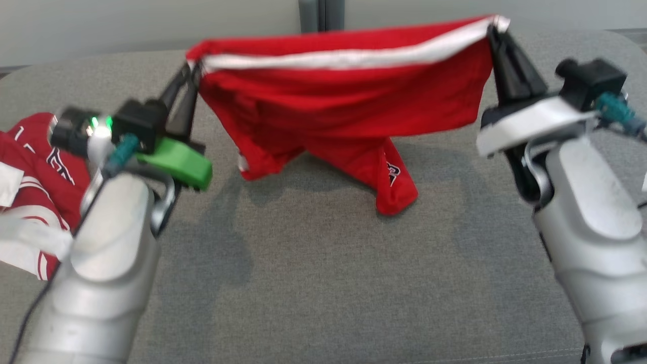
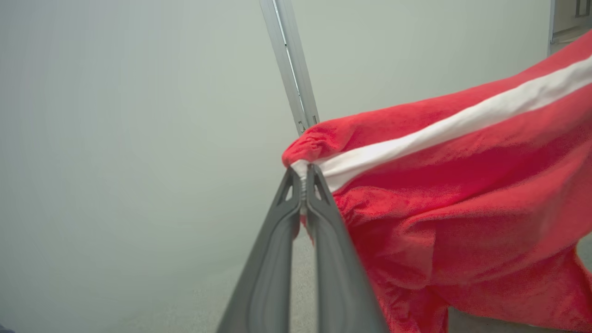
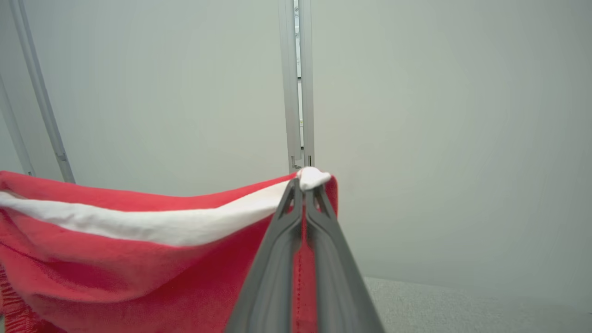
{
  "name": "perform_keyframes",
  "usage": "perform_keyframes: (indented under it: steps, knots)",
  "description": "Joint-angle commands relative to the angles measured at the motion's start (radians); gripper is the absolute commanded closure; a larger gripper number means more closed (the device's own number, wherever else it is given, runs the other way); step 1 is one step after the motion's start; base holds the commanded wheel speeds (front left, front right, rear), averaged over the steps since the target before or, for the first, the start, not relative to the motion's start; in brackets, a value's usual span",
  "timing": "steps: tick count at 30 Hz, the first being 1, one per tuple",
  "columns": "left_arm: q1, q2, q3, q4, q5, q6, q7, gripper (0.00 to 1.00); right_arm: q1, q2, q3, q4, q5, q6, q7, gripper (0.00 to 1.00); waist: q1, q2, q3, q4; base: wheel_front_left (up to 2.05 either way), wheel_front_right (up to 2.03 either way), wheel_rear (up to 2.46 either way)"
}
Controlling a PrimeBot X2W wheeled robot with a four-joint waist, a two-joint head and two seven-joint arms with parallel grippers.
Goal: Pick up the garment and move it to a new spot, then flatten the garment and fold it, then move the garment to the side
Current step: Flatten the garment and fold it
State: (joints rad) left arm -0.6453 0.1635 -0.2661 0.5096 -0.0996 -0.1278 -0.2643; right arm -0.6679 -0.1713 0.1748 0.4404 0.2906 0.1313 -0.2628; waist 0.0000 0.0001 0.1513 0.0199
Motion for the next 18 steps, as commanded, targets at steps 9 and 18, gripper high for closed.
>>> perform_keyframes:
  steps: [9,18]
  knots:
    - [-0.578,0.078,-0.08,0.163,-0.004,-0.001,0.001,1.0,-0.502,-0.033,-0.059,0.148,-0.052,-0.001,-0.003,1.0,0.0,-0.0001,0.265,-0.036,0.0,0.0,0.0]
    - [-0.825,0.088,-0.107,0.171,0.045,-0.001,0.001,1.0,-0.735,-0.029,-0.243,0.173,-0.237,-0.002,-0.003,1.0,0.0,-0.0001,0.319,-0.043,0.0,0.0,0.0]
